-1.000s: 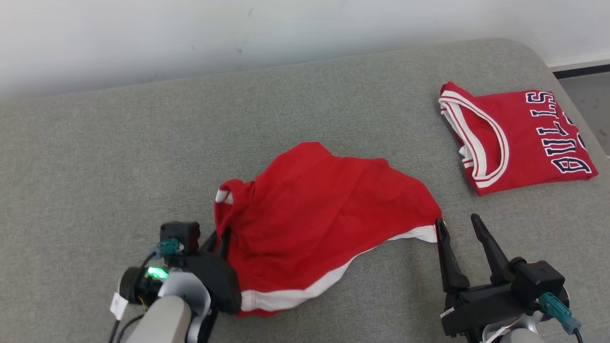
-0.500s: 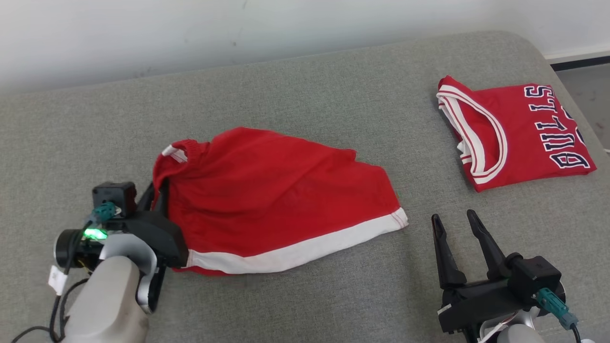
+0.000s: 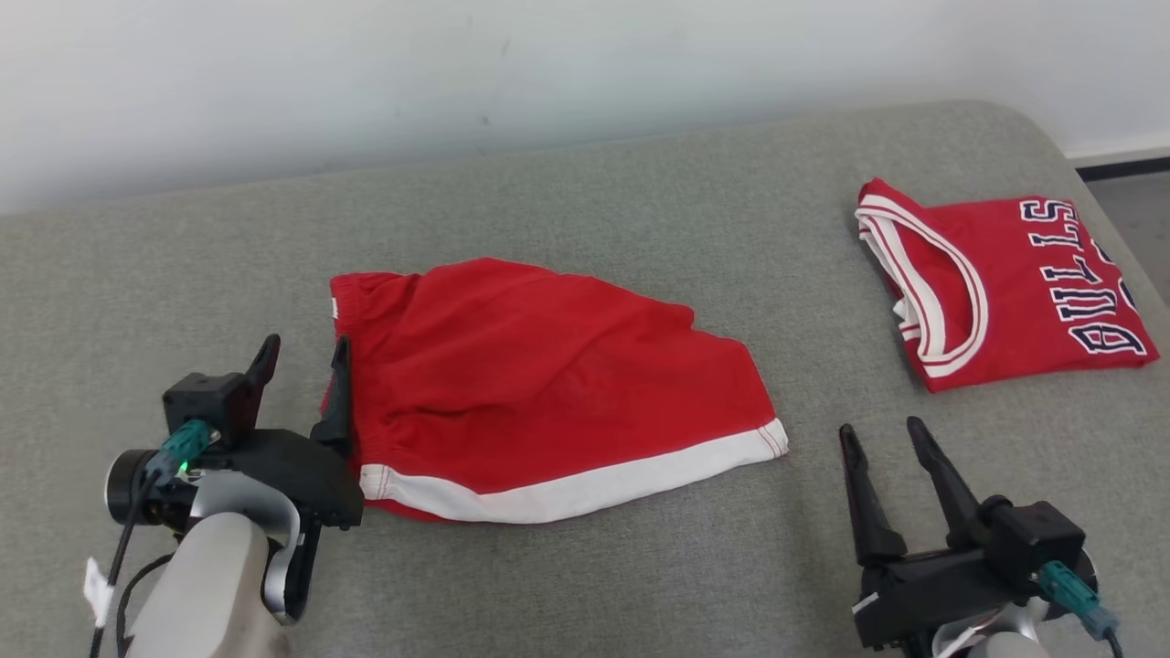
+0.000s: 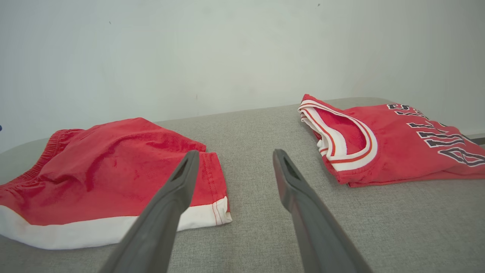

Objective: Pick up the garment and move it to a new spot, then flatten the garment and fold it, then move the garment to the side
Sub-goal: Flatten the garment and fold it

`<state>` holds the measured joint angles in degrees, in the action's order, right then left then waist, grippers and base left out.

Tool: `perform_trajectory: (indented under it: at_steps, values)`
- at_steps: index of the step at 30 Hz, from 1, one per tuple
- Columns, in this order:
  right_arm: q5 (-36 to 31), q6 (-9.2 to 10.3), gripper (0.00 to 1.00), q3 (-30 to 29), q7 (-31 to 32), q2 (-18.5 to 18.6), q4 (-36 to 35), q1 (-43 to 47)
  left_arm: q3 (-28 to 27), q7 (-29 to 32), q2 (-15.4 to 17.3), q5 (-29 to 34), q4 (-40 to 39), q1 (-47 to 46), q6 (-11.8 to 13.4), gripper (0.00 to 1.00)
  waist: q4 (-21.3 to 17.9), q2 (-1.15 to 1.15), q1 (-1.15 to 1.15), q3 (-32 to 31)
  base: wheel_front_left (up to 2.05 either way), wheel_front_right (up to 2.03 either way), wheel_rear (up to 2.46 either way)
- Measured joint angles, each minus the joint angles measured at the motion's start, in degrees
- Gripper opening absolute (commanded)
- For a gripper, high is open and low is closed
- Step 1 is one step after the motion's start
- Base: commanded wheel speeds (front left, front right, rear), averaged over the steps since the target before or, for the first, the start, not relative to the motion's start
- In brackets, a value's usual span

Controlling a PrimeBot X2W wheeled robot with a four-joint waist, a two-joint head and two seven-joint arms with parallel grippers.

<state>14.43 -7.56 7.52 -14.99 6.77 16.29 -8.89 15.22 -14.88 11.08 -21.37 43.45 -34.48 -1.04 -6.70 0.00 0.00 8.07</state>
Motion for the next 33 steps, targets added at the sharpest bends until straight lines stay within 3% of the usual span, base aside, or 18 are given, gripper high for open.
perform_trajectory:
  at_steps: [7,14,23,33]
  values:
    - [-0.1,0.0,1.0,-2.7,-0.1,0.6,-0.6,2.1,-7.5,-0.2,-1.7,2.3,-20.6,12.0,0.4,1.0,2.7,0.0,-0.01,-1.9,0.0,0.0,0.0]
    - [0.7,0.0,1.0,-4.2,0.4,1.3,-0.8,3.0,-14.4,-0.2,-4.9,7.3,-34.5,24.0,-2.0,1.0,5.7,0.0,-0.01,-3.9,0.0,0.0,0.0]
    - [3.3,0.0,1.0,-2.5,0.3,2.2,1.8,4.0,-17.5,-0.2,-7.6,11.5,-37.5,35.3,-3.5,1.0,7.7,-0.01,-0.01,-7.3,0.0,0.0,0.0]
    - [4.7,0.0,1.0,-0.8,0.0,1.7,5.0,5.2,-17.3,-0.2,-8.1,12.3,-34.6,36.2,-4.4,1.0,6.6,-0.01,-0.01,-8.1,0.0,0.0,0.0]
